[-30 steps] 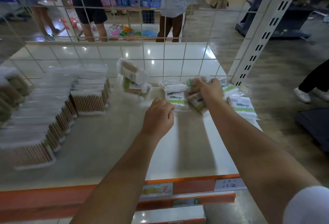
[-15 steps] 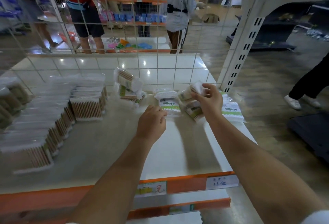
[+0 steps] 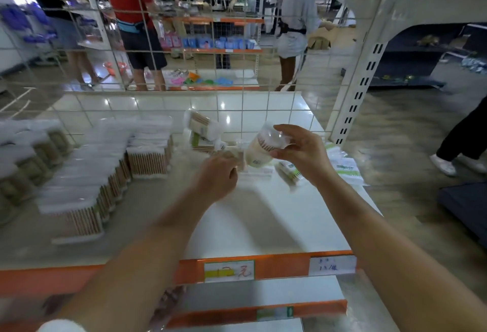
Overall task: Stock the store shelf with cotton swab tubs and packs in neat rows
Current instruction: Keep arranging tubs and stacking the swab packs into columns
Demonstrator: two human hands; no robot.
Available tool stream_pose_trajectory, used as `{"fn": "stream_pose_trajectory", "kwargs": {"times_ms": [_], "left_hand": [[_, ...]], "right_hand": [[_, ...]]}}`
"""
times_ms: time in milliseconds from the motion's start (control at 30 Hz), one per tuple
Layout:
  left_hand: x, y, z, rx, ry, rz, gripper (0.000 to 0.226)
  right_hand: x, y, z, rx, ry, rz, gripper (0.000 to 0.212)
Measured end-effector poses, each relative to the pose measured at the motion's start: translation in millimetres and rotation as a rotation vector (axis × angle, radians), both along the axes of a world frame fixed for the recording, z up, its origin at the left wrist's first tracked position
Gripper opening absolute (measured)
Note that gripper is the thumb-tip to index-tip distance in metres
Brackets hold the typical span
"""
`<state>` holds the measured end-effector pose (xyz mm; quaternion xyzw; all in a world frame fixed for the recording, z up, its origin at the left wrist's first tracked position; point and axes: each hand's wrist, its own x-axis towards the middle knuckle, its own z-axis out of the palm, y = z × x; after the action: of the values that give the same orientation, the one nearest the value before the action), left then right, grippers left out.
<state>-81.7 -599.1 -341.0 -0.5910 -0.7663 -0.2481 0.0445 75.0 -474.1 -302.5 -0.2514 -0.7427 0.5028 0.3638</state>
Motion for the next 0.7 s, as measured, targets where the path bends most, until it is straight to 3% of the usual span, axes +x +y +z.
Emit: {"fn": "stream_pose_trajectory", "kwargs": {"times_ms": [233,567,700], "left_hand": [[-26,-40,26,0.017,0.104,0.051,0.028],[-100,-121,66,-0.014,0.017,0.199,0.036],[-136,-155,92,0.068,-0.020,0.218,0.037]], "right_hand": [[-34,-31,20,0.115,-0.057,0.131,0.056],[-122,-78,46,0.188,-0.096,0.234,0.056],[-165,-103,55,0.226,-0.076,0.289,0.060]]}}
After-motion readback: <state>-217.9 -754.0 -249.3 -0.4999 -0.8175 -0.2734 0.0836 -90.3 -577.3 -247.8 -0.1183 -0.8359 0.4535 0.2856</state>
